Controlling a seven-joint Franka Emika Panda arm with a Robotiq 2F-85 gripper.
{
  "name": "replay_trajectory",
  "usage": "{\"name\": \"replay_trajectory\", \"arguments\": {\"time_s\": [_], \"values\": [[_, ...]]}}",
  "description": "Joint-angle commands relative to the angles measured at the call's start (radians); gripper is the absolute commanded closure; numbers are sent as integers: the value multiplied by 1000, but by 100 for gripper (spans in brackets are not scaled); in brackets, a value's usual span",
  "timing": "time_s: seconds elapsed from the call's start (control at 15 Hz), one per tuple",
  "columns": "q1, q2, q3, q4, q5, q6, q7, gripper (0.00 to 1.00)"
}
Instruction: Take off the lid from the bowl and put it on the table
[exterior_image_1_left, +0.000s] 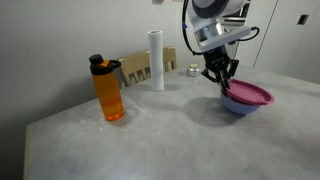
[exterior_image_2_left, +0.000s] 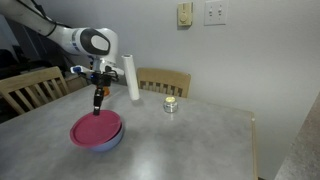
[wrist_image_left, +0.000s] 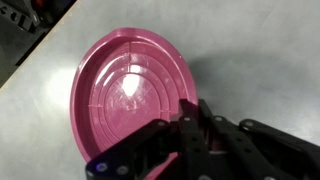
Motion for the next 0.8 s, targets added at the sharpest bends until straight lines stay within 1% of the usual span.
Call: {"name": "replay_trajectory", "arguments": {"time_s": [0.0, 0.33, 0.6, 0.73], "values": [[30, -20, 16, 43, -12, -91, -35, 97], [90, 24, 56, 184, -27, -175, -72, 97], [109, 55, 99, 253, 19, -98, -153, 97], [115, 86, 112, 292, 36, -85, -191, 97]]}}
